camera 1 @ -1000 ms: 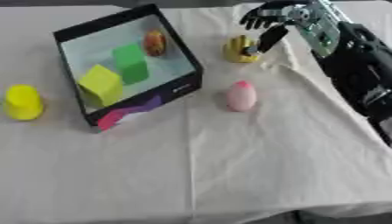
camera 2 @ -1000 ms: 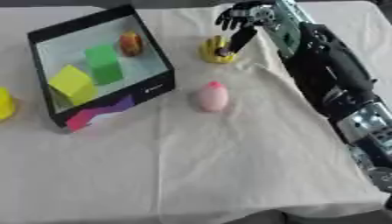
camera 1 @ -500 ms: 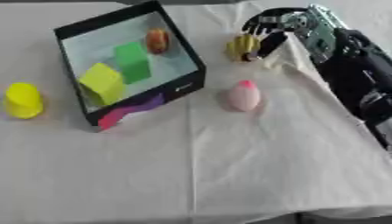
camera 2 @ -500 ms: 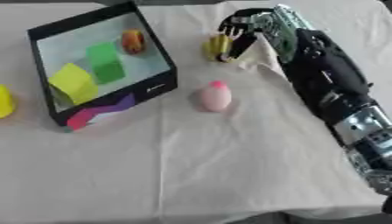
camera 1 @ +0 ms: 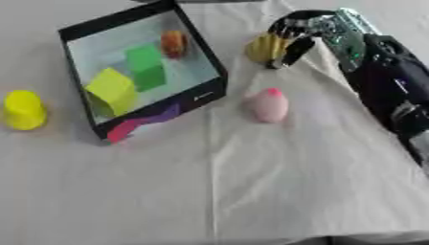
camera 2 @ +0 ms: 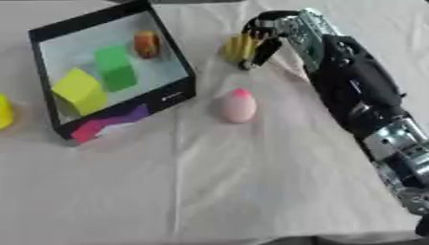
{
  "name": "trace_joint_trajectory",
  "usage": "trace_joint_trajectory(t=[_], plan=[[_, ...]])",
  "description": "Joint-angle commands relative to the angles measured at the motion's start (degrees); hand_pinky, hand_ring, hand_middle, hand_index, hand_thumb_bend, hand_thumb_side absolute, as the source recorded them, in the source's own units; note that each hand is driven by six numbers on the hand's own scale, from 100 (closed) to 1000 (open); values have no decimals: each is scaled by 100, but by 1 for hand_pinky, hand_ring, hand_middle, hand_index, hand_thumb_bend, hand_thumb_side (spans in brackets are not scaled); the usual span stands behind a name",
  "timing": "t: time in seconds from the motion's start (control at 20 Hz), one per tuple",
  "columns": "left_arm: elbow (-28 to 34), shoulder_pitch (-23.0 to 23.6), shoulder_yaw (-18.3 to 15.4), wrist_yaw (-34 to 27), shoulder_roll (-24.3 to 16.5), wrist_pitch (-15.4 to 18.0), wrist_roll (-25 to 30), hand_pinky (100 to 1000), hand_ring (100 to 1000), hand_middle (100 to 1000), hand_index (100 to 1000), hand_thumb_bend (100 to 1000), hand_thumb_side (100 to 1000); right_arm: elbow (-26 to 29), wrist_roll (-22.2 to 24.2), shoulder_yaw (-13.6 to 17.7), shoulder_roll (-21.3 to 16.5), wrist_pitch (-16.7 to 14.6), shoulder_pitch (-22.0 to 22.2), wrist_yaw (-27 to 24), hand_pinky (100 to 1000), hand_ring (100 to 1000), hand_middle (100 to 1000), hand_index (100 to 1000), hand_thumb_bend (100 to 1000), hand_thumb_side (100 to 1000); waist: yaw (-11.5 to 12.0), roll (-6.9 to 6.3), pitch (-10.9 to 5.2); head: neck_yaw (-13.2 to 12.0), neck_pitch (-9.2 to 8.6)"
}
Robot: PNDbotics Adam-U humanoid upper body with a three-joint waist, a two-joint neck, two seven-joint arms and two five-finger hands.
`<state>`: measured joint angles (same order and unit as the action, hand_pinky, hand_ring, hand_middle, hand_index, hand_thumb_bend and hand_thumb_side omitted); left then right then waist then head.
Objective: Pick up objects on the table and place them in the box.
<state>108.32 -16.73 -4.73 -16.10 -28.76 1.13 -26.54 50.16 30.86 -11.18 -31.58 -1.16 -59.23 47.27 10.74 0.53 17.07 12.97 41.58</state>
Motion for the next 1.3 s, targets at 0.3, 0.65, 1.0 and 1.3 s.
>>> trace_joint_trajectory(t=[0.3, 0.65, 1.0, 1.3], plan=[[88, -46, -30, 18, -85, 4, 41, 762, 777, 716, 733, 100, 669, 49, -253, -63, -151, 285, -113, -319, 789, 745, 642, 790, 257, 188, -44, 16, -33, -16, -32], [78, 42, -39, 30, -168, -1, 67, 762, 778, 716, 735, 100, 664, 443, 48, -185, -348, 335, -247, -685, 792, 757, 654, 787, 184, 200, -133, 18, -184, -69, 67], [67, 93, -41, 18, -219, 5, 89, 761, 782, 717, 737, 100, 661, 848, 258, -213, -565, 399, -224, -1055, 794, 780, 683, 789, 100, 192, -190, 32, -315, -74, 129], [67, 127, -50, 12, -241, 13, 97, 762, 785, 719, 739, 100, 659, 1261, 213, -243, -630, 533, -314, -1383, 794, 780, 678, 769, 100, 177, -218, 25, -371, -62, 173]])
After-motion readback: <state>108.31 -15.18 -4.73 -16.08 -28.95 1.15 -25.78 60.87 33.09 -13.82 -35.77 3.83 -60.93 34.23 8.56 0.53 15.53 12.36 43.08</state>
